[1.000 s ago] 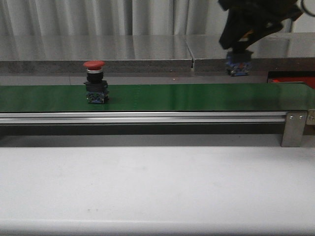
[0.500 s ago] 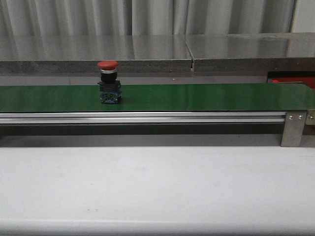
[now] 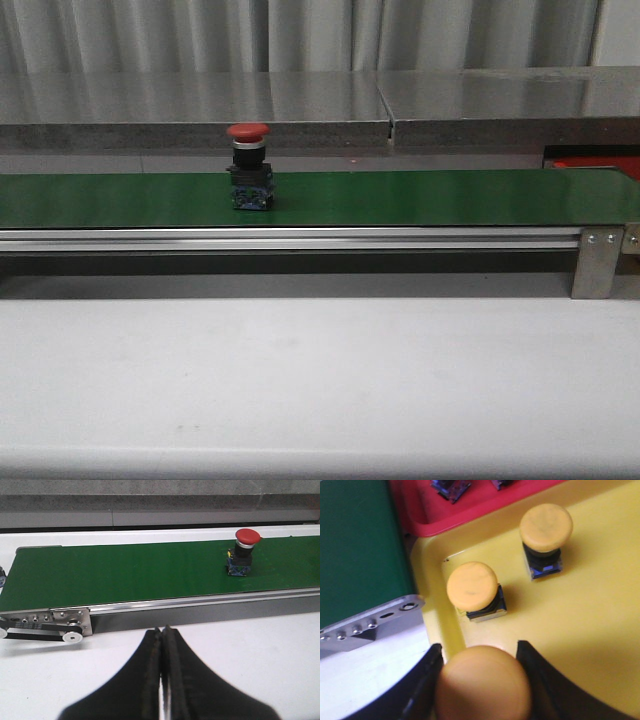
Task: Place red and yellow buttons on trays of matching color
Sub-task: 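Carry the yellow button into the yellow tray and release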
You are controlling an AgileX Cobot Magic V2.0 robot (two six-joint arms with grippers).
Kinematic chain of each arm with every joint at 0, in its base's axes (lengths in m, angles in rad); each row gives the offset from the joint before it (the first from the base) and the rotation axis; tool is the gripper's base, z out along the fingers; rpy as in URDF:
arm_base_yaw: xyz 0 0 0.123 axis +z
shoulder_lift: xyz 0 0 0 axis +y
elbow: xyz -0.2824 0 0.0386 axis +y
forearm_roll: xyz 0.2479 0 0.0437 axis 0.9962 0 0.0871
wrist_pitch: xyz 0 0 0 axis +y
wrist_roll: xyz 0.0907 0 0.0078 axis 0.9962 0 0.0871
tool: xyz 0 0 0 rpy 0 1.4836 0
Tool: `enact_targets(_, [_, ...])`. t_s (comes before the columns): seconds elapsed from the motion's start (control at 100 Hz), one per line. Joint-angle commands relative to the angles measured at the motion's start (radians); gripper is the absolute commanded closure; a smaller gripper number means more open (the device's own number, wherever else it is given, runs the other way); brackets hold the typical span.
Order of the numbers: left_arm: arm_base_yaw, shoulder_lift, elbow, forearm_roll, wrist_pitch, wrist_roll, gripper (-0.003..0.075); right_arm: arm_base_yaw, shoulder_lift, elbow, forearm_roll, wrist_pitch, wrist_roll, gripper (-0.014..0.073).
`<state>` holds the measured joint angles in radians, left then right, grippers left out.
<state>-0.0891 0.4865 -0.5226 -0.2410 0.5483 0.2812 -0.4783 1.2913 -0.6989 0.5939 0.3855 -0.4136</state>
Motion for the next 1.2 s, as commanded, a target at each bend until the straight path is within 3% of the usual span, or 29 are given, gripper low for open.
enact_targets(0.0, [-0.008,0.006,-0.024,-0.019,-0.067,-0.002,0.0739,-0.007,-0.002,0.005,0.045,-0.119,-0.001,0.0339])
enact_targets(0.63, [-0.008,0.006,-0.024,-0.019,-0.067,-0.002,0.0739,-0.007,0.179,0.014,0.071,-0.165,-0.001,0.0326])
enact_targets(0.92, [-0.008,0.006,-0.024,-0.019,-0.067,-0.002,0.0739,-0.007,0.179,0.014,0.105,-0.142,-0.001,0.0034])
enact_targets(1.19, [-0.008,0.006,-0.024,-0.019,-0.067,-0.002,0.0739,-0.007,0.091,0.006,0.117,-0.127,-0.005,0.0014])
